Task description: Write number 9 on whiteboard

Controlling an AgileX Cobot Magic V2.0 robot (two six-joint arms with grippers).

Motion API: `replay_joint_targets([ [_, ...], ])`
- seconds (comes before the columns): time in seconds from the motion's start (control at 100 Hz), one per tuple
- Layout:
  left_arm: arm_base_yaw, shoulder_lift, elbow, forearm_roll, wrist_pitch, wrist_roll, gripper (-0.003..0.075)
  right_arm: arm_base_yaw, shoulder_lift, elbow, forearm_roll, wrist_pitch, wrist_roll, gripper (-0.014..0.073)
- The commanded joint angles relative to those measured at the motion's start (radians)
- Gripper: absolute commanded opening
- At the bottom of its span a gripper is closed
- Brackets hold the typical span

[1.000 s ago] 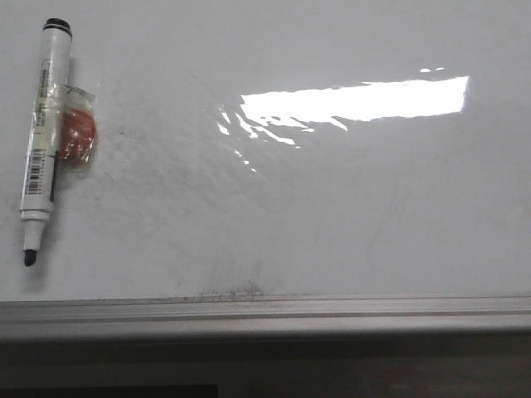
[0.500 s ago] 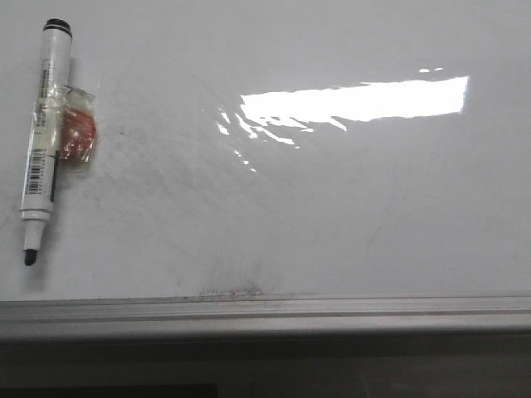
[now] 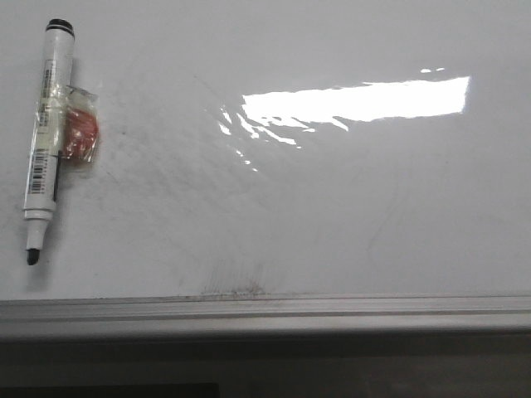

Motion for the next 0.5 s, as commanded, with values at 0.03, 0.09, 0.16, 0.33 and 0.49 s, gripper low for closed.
replay_joint_targets([
  [0.03,-0.16,0.059,-0.038,-0.01,-0.11,0.001,0.0358,0.002,0.019,-0.035,-0.001,-0.072,-0.002,-0.0063],
  [0.09,-0.253,0.086,-0.038,-0.012,-0.121,0.001,0.0358,0.002,0.019,-0.035,-0.001,-0.072,-0.002,-0.0063],
  [0.16,-0.349,0.123,-0.038,-0.014,-0.125,0.001,0.0358,0.002,0.019,-0.035,-0.001,-0.072,-0.002,-0.0063],
  [0.33,-0.519,0.206,-0.038,-0.024,-0.156,-0.001,0.0358,0.002,0.019,-0.035,-0.001,-0.072,-0.002,-0.0063],
  [0.49,-0.579,0.3,-0.038,-0.089,-0.248,-0.001,0.0358,0.002,0.019,-0.035,-0.001,-0.072,-0.002,-0.0063],
])
